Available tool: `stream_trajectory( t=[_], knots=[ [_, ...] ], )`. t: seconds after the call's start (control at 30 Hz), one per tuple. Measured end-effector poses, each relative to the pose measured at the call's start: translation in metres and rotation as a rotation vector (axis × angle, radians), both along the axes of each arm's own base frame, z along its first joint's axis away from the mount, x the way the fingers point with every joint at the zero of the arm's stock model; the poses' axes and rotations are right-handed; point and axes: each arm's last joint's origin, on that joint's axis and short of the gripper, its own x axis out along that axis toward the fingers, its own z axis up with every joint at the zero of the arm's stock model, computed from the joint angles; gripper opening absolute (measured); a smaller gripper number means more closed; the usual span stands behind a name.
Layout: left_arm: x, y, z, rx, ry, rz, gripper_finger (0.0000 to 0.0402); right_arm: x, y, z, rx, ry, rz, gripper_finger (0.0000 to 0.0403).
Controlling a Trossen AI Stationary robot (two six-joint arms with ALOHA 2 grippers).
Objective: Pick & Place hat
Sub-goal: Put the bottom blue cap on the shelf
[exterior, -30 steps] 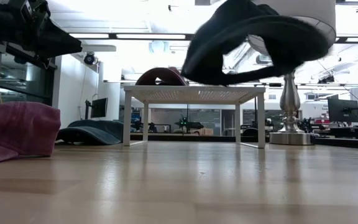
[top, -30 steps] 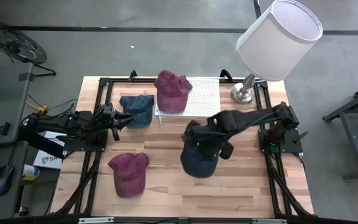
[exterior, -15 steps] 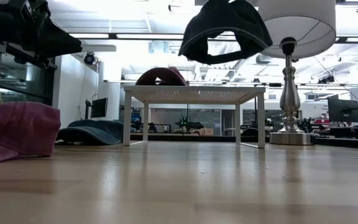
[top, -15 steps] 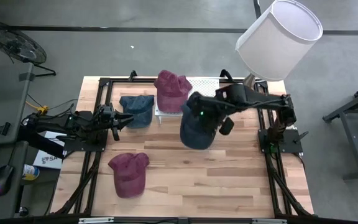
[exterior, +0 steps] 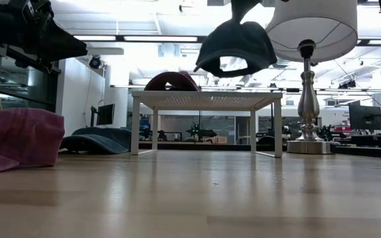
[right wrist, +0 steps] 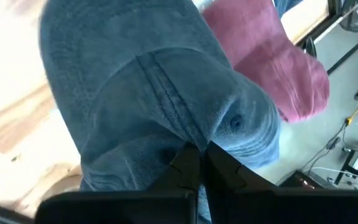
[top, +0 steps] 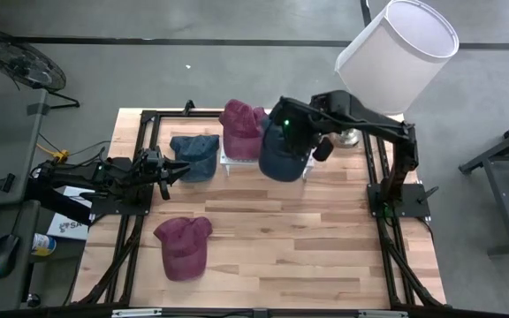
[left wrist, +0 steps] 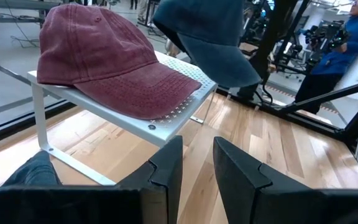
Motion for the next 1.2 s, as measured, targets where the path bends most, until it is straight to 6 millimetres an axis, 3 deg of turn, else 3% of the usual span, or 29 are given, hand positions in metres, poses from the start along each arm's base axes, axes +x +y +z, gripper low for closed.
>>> stream_trajectory(
  t=[0.4,0.73,1.0,1.2],
  knots=[
    [0.000,0.000,0.000,0.000,0.000,0.000,0.0090,-0.011,-0.027,0.006,-0.040,-0.005,-0.002,0.0000],
    [0.000,0.000,0.000,0.000,0.000,0.000,0.0090,-0.014,-0.036,0.005,-0.029,-0.003,-0.016,0.0000],
    [0.000,0.000,0.000,0.000,0.000,0.000,0.0090,-0.003,-0.044,-0.018,-0.035,0.037,-0.015,0.0000],
    [0.000,0.000,0.000,0.000,0.000,0.000,0.0090,-0.002,-0.049,-0.019,-0.041,0.024,0.001,0.0000]
  ],
)
